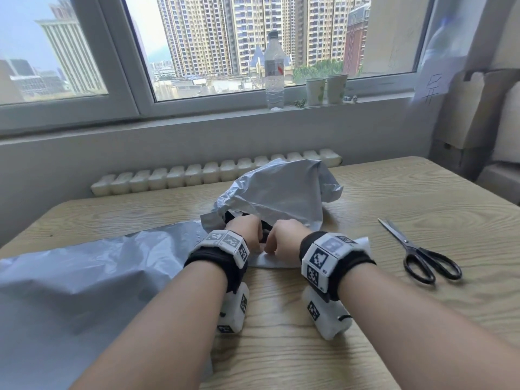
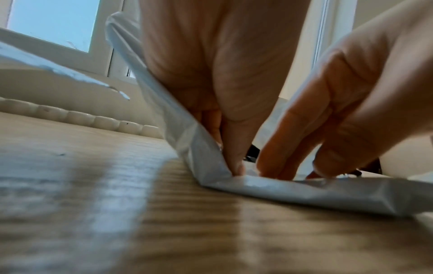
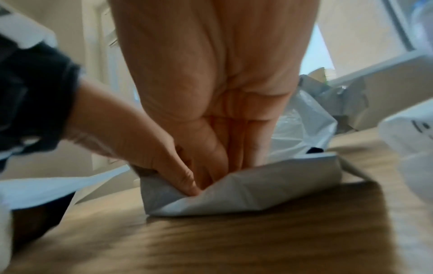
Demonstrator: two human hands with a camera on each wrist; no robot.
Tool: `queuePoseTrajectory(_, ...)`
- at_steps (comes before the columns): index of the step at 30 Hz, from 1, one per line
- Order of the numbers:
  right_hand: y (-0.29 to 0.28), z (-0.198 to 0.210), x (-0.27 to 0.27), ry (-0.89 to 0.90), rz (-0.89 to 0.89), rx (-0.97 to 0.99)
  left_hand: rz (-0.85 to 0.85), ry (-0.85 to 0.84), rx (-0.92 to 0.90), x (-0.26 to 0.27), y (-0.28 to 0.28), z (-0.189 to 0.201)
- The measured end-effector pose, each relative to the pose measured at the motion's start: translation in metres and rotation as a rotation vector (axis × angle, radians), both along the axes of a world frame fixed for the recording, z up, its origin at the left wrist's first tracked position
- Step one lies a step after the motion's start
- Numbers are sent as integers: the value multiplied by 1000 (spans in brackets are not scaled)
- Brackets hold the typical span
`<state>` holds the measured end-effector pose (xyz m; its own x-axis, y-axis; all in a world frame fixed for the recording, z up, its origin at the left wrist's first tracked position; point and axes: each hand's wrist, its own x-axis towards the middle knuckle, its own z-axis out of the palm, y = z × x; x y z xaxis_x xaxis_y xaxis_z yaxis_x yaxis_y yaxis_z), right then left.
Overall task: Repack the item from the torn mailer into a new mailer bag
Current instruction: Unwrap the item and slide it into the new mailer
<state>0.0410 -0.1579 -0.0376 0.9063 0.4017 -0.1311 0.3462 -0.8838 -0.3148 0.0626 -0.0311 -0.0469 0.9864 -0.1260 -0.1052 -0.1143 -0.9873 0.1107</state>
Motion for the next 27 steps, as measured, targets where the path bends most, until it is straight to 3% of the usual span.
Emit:
queuePoseTrajectory(5, -8, 3, 2, 130, -66, 127, -81, -184, 46, -9, -7, 13)
queuePoseTrajectory(12, -21, 10, -6, 157, -140, 323, -134, 111, 164, -27, -9, 11)
queuePoseTrajectory(16, -50, 30, -10, 8, -397, 560, -178, 138, 247, -36, -13, 12)
queuePoseTrajectory(21, -79, 54, -10, -284, -590, 563, -176, 144, 326, -36, -16, 6)
queuePoseTrajectory(25, -84, 61, -11, -138, -548, 843, -168, 133, 309, -42, -15, 4)
queuePoseTrajectory(27, -82, 62, -14, -61, -529, 893, -149, 146, 302, -44, -15, 3)
